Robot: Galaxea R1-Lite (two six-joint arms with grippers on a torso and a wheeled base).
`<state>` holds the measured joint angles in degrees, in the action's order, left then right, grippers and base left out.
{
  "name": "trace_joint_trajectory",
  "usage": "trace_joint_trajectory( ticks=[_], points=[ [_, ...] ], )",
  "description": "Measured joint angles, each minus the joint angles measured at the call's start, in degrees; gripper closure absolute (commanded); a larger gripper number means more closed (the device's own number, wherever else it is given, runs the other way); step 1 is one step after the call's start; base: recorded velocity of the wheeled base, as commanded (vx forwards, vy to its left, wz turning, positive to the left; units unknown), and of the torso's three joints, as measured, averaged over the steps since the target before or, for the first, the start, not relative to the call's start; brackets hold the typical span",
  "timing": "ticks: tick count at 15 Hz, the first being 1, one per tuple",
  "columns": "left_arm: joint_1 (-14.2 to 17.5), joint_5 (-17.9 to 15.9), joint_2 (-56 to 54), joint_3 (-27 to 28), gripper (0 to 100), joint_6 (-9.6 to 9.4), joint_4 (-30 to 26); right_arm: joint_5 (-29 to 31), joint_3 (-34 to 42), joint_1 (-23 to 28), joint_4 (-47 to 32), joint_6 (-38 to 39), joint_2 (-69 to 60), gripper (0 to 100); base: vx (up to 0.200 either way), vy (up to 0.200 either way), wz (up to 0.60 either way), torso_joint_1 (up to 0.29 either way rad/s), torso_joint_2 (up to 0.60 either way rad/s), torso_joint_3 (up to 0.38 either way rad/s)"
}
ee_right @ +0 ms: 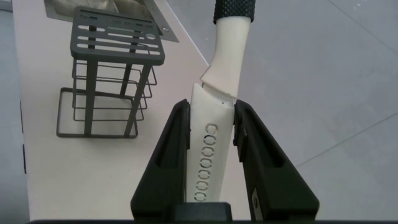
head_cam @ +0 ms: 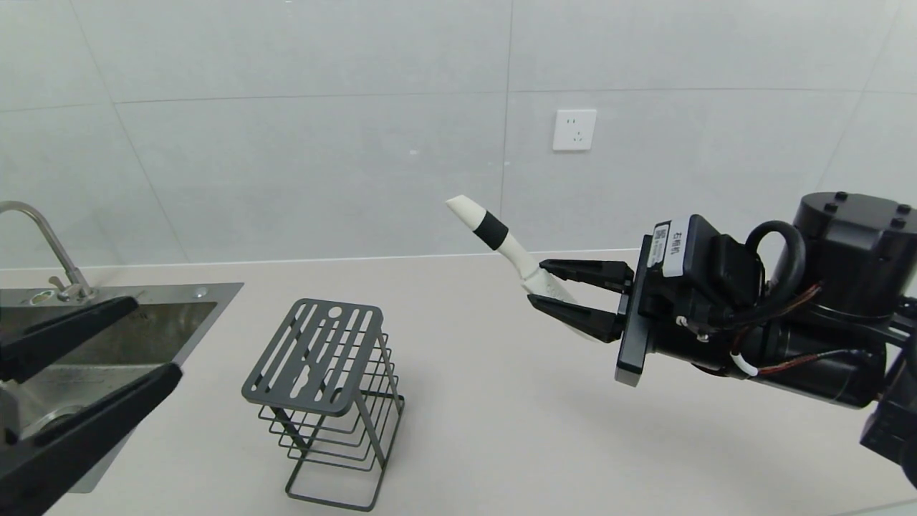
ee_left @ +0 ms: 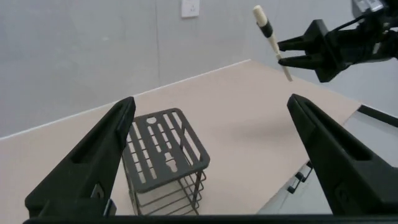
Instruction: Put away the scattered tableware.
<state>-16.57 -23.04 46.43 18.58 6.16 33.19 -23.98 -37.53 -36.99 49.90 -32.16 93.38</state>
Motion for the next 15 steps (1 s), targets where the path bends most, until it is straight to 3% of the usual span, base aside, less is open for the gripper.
trace_joint_trajectory(
  ticks=[3,6,9,10,12,15],
  points=[
    [-3.5,-2.8,8.9,4.1,0,7.11,3.2,-0.1,0.0,0.0,0.2,0.0,0.0,100,0.0,0.0,0.0,0.0,0.0,0.0],
    [-7.6,-3.4,15.9,5.5,0,12.09,9.1,-0.1,0.0,0.0,0.2,0.0,0.0,100,0.0,0.0,0.0,0.0,0.0,0.0],
    [-11.2,-3.4,23.1,5.7,0,23.34,18.0,0.0,0.0,0.0,0.2,0.0,0.0,100,0.0,0.0,0.0,0.0,0.0,0.0],
    [-12.0,-3.4,25.9,5.7,0,25.37,22.6,0.0,0.0,0.0,0.2,0.0,0.0,100,0.0,0.0,0.0,0.0,0.0,0.0],
    [-13.2,-3.3,32.2,5.6,0,27.32,33.0,0.4,0.3,0.0,0.1,0.1,0.0,100,0.0,0.0,0.0,0.0,0.0,0.0],
    [-15.8,-3.1,42.7,5.4,0,28.25,49.6,2.1,0.4,0.1,0.2,0.4,0.0,100,0.0,0.0,0.0,0.0,0.0,0.0]
  ],
)
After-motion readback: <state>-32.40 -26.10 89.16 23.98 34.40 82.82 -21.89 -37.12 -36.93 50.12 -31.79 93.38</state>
